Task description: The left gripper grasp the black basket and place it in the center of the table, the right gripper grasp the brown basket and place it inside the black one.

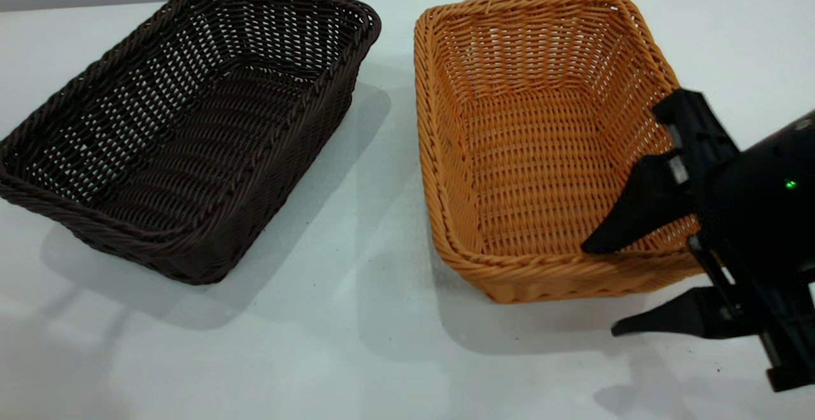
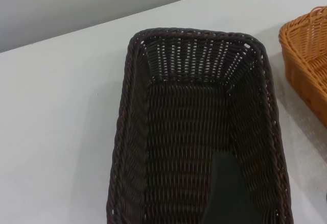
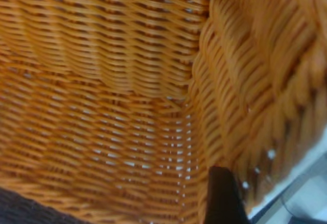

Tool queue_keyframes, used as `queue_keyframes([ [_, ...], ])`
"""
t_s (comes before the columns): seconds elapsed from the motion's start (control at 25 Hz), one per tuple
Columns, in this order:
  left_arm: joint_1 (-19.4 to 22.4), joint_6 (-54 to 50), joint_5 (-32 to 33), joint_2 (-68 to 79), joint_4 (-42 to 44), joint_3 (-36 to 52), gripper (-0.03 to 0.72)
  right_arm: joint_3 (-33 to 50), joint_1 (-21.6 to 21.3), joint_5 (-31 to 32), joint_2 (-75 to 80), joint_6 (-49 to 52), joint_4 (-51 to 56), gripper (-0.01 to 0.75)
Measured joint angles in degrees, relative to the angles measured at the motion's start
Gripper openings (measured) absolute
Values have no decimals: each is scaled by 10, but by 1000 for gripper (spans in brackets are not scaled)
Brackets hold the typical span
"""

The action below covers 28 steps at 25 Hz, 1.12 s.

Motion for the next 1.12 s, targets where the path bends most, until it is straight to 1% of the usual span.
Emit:
queue_keyframes([
  [0.2, 0, -1, 3, 0, -1, 0, 396, -37, 0, 1, 37, -50, 0, 421],
  [0.48, 0, -1, 6, 0, -1, 0, 396, -79, 0, 8, 105, -51, 0, 421],
  [0.72, 0, -1, 16, 0, -1, 0, 396, -83, 0, 2, 119, -51, -1, 415],
  [0.88, 0, -1, 16, 0, -1, 0, 396, -83, 0, -9, 119, -49, -1, 363],
  [1.12, 0, -1, 16, 0, -1, 0, 396, -83, -1, -9, 119, -48, 2, 225],
])
